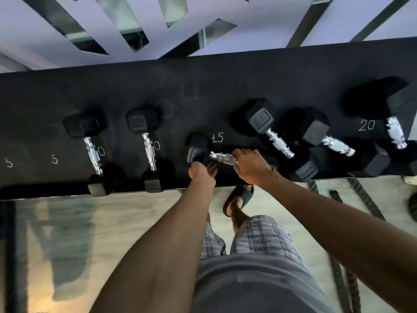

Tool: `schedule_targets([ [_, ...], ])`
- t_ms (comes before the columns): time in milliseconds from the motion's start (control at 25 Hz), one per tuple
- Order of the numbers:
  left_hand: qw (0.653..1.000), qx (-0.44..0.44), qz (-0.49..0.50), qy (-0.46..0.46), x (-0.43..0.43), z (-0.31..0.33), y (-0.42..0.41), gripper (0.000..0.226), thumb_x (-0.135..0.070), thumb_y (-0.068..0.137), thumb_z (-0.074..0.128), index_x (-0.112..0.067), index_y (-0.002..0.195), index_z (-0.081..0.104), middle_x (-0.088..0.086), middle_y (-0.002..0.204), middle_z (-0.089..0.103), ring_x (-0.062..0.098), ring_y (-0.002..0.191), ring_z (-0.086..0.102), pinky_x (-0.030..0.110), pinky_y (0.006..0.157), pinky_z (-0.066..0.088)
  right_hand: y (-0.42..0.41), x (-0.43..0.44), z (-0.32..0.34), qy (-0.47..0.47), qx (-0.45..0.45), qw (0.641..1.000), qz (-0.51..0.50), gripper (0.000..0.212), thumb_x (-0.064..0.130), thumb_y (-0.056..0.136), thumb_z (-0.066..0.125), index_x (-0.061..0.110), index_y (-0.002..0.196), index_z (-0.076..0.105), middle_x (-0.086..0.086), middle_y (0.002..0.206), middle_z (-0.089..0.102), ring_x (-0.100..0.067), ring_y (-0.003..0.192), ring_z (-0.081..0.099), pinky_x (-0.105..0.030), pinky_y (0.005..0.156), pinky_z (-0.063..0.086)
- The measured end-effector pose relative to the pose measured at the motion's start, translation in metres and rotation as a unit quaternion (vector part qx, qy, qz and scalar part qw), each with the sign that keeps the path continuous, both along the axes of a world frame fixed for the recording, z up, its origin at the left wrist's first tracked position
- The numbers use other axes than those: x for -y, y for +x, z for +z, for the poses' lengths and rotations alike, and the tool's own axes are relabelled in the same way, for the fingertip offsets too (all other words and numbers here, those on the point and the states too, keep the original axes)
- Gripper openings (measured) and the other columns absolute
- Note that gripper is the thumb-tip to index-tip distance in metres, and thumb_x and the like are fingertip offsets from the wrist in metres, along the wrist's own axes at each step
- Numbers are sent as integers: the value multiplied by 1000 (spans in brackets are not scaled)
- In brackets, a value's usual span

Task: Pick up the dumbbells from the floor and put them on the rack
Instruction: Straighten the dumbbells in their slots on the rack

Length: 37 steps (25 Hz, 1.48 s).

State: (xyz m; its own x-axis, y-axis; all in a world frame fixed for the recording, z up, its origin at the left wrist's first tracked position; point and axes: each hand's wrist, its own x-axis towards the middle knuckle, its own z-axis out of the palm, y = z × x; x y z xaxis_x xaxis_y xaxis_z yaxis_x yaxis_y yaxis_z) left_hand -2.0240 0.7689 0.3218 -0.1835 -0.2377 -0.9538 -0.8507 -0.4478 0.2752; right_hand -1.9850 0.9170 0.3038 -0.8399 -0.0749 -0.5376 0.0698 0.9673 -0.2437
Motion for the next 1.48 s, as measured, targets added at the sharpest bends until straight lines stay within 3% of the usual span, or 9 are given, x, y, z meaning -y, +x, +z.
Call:
schedule_targets([
  [120,993,-17,118,26,-4,-11,6,47,1,94,19,5,130,49,24,103,60,33,82,61,42,92,50,-10,0,-4,-6,37,999,28,37,24,93,52,12,126,45,-11,123,61,-31,114,58,-40,96,37],
  [240,993,-41,100,55,-8,-14,9,40,18,84,28,3,106,58,22,94,60,31,79,61,39,81,51,-15,0,-5,6,68,996,51,40,21,90,55,11,127,43,-11,125,59,-30,116,56,-41,97,36],
  [360,989,-56,92,101,-21,-16,1,18,11,87,45,-1,89,59,15,85,61,26,77,61,33,70,49,-13,0,-5,8,63,997,40,44,20,90,57,11,130,41,-10,129,58,-29,121,54,-42,102,33],
  [560,989,-46,73,123,-21,-29,-3,8,-5,90,60,-6,98,61,9,85,64,22,76,64,33,77,53,-11,1,-1,-5,50,999,12,40,20,90,58,12,127,44,-10,125,62,-27,121,55,-43,109,29],
  [720,992,-46,53,107,-22,-19,-15,27,-3,86,67,-4,113,61,10,89,66,21,75,65,33,70,54,-12,3,1,-45,39,997,-45,32,21,90,58,15,119,47,-9,115,67,-27,114,60,-41,105,32],
  [920,992,-88,-92,-12,-20,4,-66,64,-8,72,82,1,127,50,17,118,66,28,95,68,40,89,57,-27,35,18,-143,14,967,-212,29,24,95,56,9,120,50,-15,110,68,-34,107,61,-43,94,42],
  [1040,954,-124,-257,-90,-23,22,-92,75,-14,77,79,-1,135,34,13,129,58,28,113,62,38,103,49,-36,61,18,-249,11,902,-352,26,22,96,55,6,116,50,-14,104,68,-30,92,65,-37,72,50],
  [1160,906,-124,-392,-105,-28,34,-103,91,-18,85,73,-2,151,12,12,146,44,27,133,47,32,112,37,-44,80,21,-293,8,849,-439,22,17,97,53,5,115,49,-6,98,64,-19,79,60,-23,57,40],
  [1480,879,-121,-449,-101,-13,29,-109,86,-17,84,73,-1,148,18,12,141,49,26,131,50,32,110,40,-50,93,16,-259,30,855,-449,31,18,98,53,2,123,45,-13,110,65,-13,77,54,-19,54,37],
])
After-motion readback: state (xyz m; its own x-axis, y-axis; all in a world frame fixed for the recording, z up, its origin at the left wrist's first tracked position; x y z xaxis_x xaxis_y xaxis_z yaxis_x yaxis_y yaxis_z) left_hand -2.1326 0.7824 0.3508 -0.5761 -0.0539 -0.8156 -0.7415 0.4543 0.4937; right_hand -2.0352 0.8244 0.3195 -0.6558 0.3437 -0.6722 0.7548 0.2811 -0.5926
